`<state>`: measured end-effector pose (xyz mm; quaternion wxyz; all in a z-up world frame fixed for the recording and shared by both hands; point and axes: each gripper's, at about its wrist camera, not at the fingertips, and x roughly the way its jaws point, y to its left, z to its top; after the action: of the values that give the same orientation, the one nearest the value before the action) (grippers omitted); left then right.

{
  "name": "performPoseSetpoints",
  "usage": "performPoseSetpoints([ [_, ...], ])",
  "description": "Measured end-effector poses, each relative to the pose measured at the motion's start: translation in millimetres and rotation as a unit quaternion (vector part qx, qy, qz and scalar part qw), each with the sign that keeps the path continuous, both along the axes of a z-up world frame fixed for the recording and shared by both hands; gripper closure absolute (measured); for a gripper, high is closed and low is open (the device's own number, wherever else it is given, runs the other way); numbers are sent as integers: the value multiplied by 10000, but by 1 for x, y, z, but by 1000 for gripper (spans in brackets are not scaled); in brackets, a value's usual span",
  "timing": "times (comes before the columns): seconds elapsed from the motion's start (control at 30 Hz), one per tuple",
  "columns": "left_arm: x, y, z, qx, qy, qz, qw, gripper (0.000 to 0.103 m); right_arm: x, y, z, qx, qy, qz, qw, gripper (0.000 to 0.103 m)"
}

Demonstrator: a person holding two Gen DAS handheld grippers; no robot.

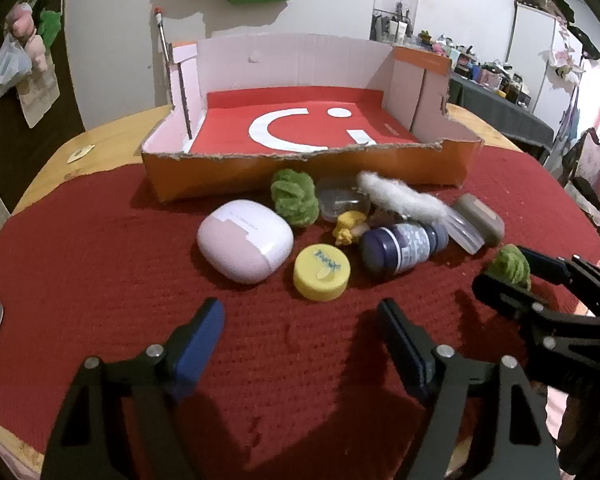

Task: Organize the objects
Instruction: 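Grasp the yellow bottle cap with the left gripper while the right gripper grasps a green yarn ball, then lift the yellow cap and green yarn ball and carry both over the box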

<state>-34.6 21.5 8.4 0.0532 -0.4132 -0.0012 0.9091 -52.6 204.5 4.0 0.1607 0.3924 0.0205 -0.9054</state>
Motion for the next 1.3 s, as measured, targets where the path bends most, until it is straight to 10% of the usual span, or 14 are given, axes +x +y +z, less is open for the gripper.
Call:
performPoseSetpoints([
  [0.23,-9,1,0,-20,39,7,10000,29,-4,2,1,-176,-19,118,9998,69],
  [0.67,-13,-2,3,69,84,-42,9999,72,3,-11,2,-230,-45,333,9992,70],
  [1.3,9,-4,10,173,97,-141,9997,72,2,-42,9,-300,-6,759,9967,70],
])
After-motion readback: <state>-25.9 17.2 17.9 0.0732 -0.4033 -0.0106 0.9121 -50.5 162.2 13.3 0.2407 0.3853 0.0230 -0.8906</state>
